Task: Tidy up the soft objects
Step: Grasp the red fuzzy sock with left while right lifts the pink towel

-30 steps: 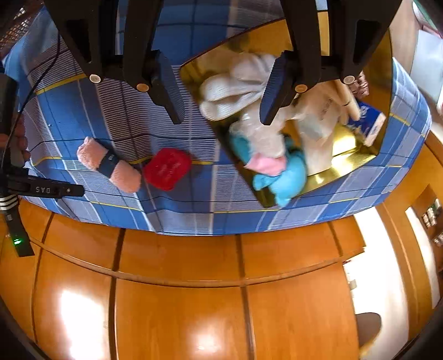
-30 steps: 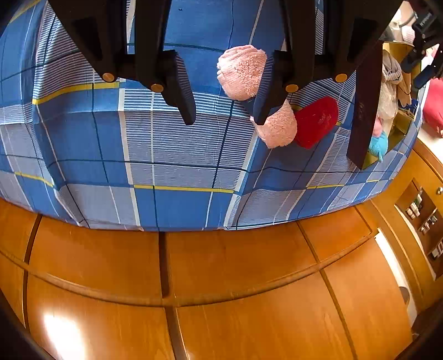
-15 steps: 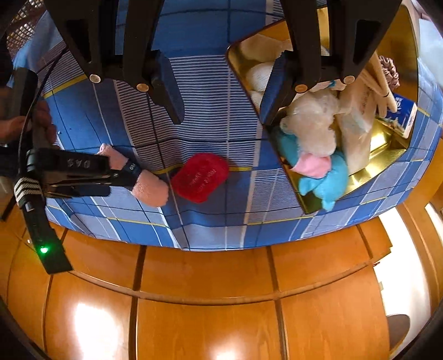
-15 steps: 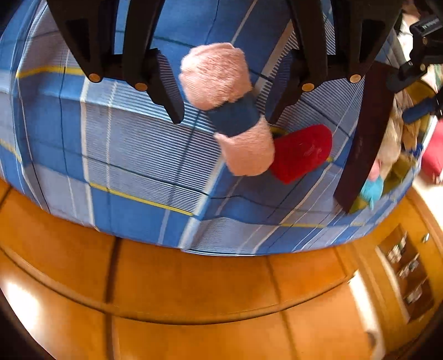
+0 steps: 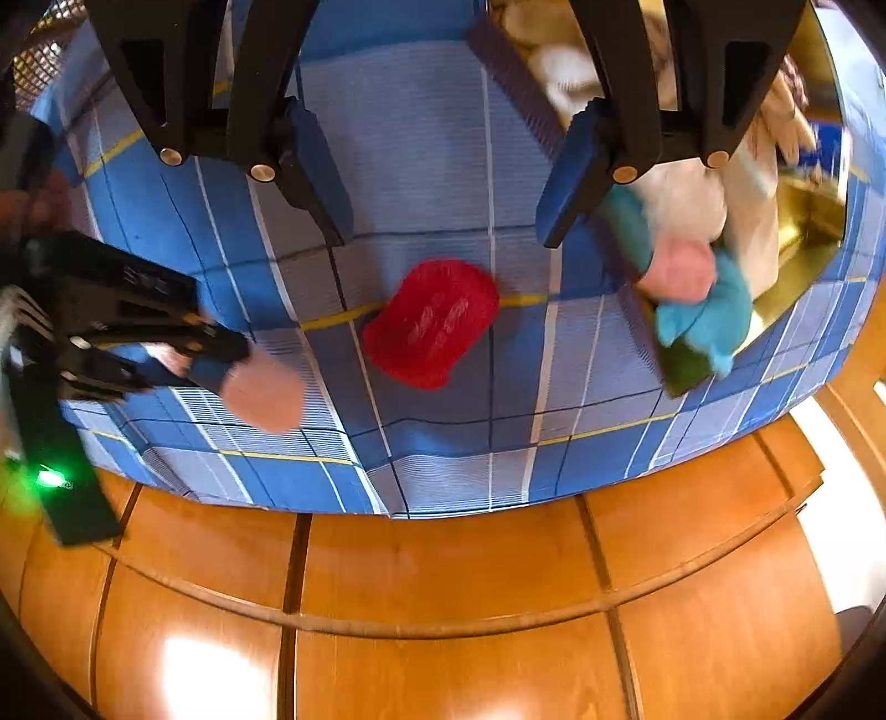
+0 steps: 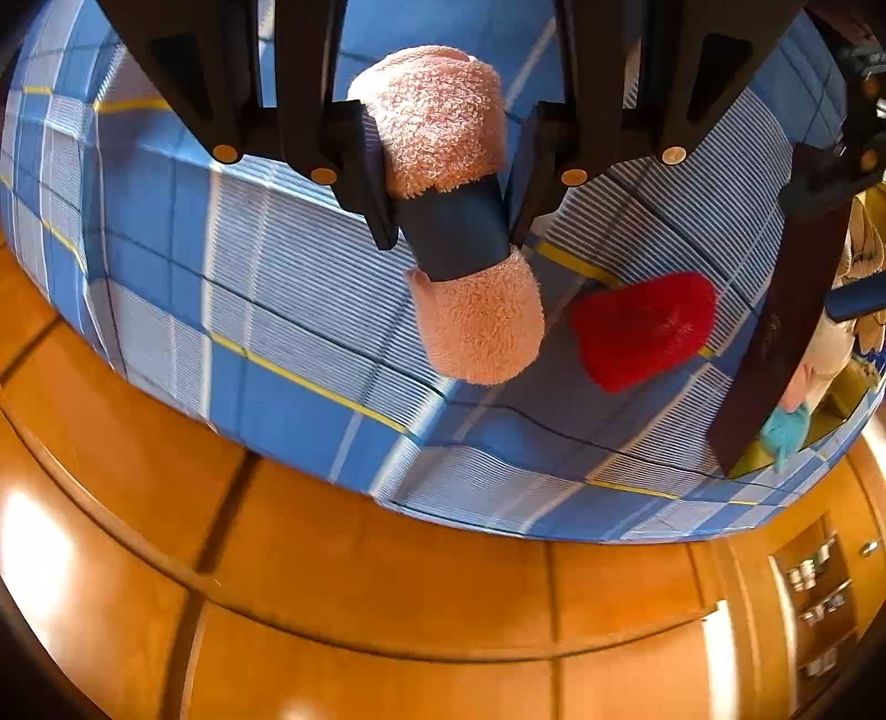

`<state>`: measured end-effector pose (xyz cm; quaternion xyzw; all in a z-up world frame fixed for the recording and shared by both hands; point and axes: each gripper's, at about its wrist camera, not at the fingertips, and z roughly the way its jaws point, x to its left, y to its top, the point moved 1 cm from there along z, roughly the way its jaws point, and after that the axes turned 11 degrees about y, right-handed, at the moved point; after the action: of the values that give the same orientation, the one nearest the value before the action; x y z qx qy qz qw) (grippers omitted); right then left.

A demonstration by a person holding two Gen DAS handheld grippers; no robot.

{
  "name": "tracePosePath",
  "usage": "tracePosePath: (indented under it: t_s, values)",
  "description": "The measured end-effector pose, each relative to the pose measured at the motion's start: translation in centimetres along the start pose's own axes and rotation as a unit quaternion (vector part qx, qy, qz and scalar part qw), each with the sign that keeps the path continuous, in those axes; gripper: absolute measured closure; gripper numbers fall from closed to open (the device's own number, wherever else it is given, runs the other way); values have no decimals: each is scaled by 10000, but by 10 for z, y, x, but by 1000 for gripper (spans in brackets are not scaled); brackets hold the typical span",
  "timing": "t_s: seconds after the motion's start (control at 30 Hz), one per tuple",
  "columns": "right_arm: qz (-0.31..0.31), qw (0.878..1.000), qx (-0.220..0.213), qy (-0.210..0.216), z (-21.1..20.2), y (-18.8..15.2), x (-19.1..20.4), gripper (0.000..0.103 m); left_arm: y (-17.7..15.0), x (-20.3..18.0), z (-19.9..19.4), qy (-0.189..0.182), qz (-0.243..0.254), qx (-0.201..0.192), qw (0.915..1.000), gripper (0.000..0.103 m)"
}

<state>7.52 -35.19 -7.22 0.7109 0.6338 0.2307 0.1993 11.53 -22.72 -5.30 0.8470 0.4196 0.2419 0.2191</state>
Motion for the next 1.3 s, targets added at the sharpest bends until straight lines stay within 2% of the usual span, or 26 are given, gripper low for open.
tracePosePath:
  t_s: [0.23, 0.33, 0.47, 0.63, 0.73, 0.8, 1.0, 1.17, 1.23, 1.3]
  values:
    - [654, 9963, 558, 14, 18, -9, -28, 63, 31, -17, 45, 190, 325, 316, 9988, 34]
    - [697, 9960, 553, 36, 19, -8, -29, 62, 40, -26, 62, 223, 493, 422, 9976, 29]
    - [671, 9961, 575, 21, 21, -8, -28, 62, 46, -34, 83, 224, 636, 620, 9958, 29]
    - [683, 9959, 597, 44, 21, -8, -28, 61, 48, -33, 101, 114, 414, 810, 9958, 29]
    - [660, 9959, 621, 37, 24, -7, -27, 59, 46, -35, 98, 44, 389, 723, 9966, 47]
    - [645, 9959, 639, 33, 26, -7, -26, 59, 43, -37, 89, -34, 441, 595, 9973, 79]
    - [802, 9947, 611, 208, 28, -9, -33, 58, 11, -41, 44, -623, 156, 346, 9973, 82]
    - [783, 9952, 567, 179, 28, -9, -32, 59, -34, -54, 5, -1362, 69, 230, 9904, 81]
    - [804, 9950, 554, 208, 28, -10, -32, 59, -49, -65, 1, -1470, 203, 222, 9887, 81]
    - [829, 9948, 540, 245, 28, -11, -34, 59, -61, -73, 2, -1417, 352, 125, 9892, 79]
